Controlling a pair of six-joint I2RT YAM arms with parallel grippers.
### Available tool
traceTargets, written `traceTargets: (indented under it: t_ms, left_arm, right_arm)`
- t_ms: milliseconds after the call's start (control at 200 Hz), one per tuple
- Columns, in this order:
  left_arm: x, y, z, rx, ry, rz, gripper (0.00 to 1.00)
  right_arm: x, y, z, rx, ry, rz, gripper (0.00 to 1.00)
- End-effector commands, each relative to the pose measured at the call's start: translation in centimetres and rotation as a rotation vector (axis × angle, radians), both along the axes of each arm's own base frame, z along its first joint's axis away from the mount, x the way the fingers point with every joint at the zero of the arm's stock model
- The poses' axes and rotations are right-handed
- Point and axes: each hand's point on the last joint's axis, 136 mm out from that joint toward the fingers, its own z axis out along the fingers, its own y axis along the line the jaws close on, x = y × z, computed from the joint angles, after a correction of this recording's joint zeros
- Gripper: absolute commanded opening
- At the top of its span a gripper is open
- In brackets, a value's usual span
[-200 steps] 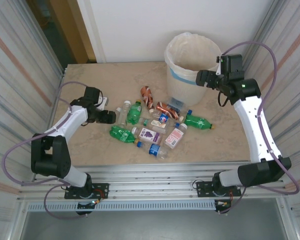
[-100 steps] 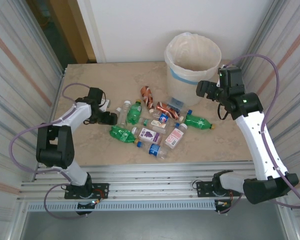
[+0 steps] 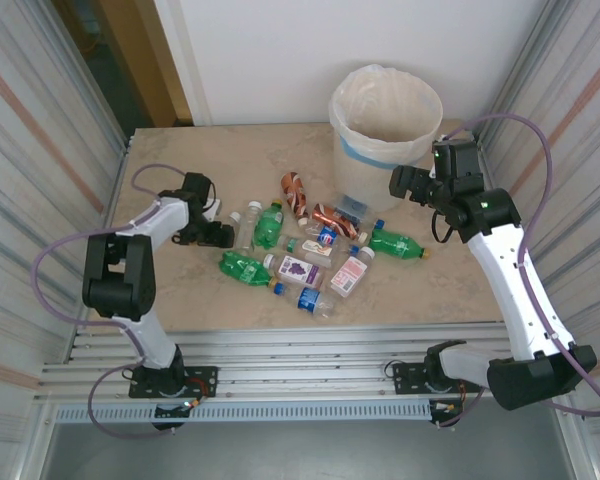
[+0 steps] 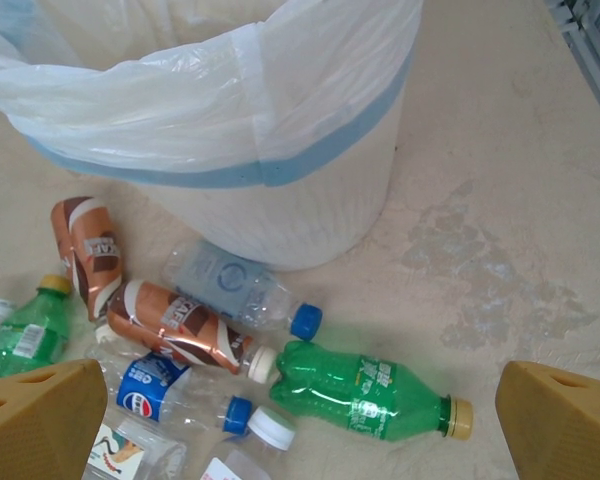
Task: Put the plastic bottles in the bin
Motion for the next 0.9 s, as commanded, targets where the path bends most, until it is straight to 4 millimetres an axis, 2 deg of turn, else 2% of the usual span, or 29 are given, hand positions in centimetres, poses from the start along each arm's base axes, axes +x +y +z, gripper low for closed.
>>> traceTargets:
  t_ms: [0,376,646,706,791,897]
  left_arm:
    - [0.0,0.6,-0.1,0.036,0.027,0.012,0.84]
    - [0.8,0.8,-1.6,0.056,0.068,0.019,0.80]
    - [0.7,1.0,-2.5,0.065,0.083,0.025,0.64]
    - [0.7,1.1,-2.5,0.066,0.080,0.027,0.63]
    - [0.7,1.2,-2.2,0.069,0.070,0.032,0.55]
    - [0.8,1.2,-1.6,0.063,0.047,0.041,0.52]
  right_arm:
    - [-0.3,0.1,0.9,0.026,-0.035,-0.016,0.98]
    - [-0.2,0.3,0.4,0.027,-0.021,-0.007,0.98]
    - [0.1,0.4,-0.2,0.027,-0.012,-0.004,0.98]
    - [0.1,0.5,-0.3,0.029,-0.012,-0.003,0.98]
    - [0.2,0.5,-0.4,0.030,-0.011,-0.003,0.98]
    - [0.2,0.6,-0.4,0.035,-0.013,0.000,0.98]
